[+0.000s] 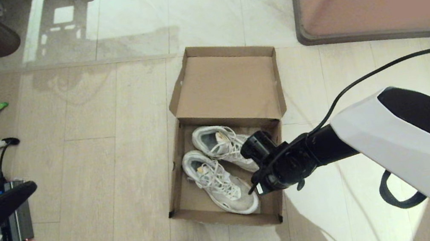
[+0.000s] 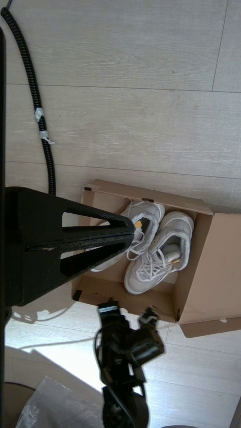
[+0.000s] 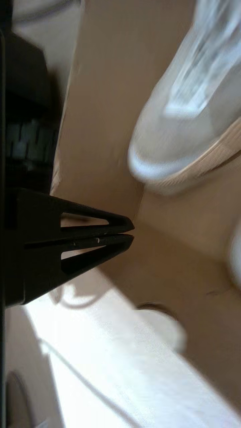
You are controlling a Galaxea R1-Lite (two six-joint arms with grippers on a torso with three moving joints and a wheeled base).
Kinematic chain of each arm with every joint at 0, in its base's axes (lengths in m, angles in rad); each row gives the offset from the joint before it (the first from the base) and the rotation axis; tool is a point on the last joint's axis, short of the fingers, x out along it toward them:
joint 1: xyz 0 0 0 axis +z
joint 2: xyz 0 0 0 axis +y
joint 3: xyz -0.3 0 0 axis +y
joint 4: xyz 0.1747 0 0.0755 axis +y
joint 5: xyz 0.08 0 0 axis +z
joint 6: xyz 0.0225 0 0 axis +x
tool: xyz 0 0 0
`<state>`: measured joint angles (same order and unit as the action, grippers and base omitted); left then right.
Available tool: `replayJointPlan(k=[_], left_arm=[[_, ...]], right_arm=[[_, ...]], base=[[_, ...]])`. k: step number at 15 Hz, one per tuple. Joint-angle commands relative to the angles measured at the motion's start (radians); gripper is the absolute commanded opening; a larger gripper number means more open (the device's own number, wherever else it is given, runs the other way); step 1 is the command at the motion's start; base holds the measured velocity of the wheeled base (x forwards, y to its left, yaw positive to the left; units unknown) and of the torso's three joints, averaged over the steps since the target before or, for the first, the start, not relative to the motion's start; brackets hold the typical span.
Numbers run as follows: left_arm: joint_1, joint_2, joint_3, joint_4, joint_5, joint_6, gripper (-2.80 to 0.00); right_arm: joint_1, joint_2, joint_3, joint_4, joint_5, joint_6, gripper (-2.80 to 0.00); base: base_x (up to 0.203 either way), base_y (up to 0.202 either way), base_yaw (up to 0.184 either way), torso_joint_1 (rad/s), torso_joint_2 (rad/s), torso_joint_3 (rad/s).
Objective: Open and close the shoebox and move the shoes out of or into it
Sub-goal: Close the shoe box
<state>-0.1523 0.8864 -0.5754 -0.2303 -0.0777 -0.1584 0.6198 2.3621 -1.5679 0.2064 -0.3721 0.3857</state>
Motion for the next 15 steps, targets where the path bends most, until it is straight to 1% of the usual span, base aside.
replayJointPlan(k=[1,4,7,12,15], left_arm=[[0.000,0.026,-0.012,-0.003,0.001,-0.001,-2.80],[0.000,0.040,-0.026,-0.004,0.001,-0.001,-2.80],[0.000,0.037,-0.022,-0.004,0.001,-0.001,-2.80],[-0.001,0.042,-0.018,-0.004,0.001,-0.004,-2.80],[-0.001,0.075,-0.025,-0.015,-0.002,-0.008,-2.80]], right_arm=[[-0.015,0.011,0.047,0.000,-0.004,0.002,-2.80],[-0.052,0.014,0.075,-0.011,-0.004,0.002,-2.80],[-0.072,0.004,0.110,-0.012,-0.005,0.002,-2.80],[-0.111,-0.079,0.250,-0.023,-0.005,0.001,-2.80],[-0.110,-0.175,0.359,-0.092,-0.004,-0.010,-2.80]], base=[[0.000,0.000,0.000,0.000,0.00,0.000],[0.000,0.000,0.000,0.000,0.00,0.000],[0.000,0.000,0.000,0.000,0.00,0.000],[0.000,0.000,0.000,0.000,0.00,0.000],[0.000,0.000,0.000,0.000,0.00,0.000]])
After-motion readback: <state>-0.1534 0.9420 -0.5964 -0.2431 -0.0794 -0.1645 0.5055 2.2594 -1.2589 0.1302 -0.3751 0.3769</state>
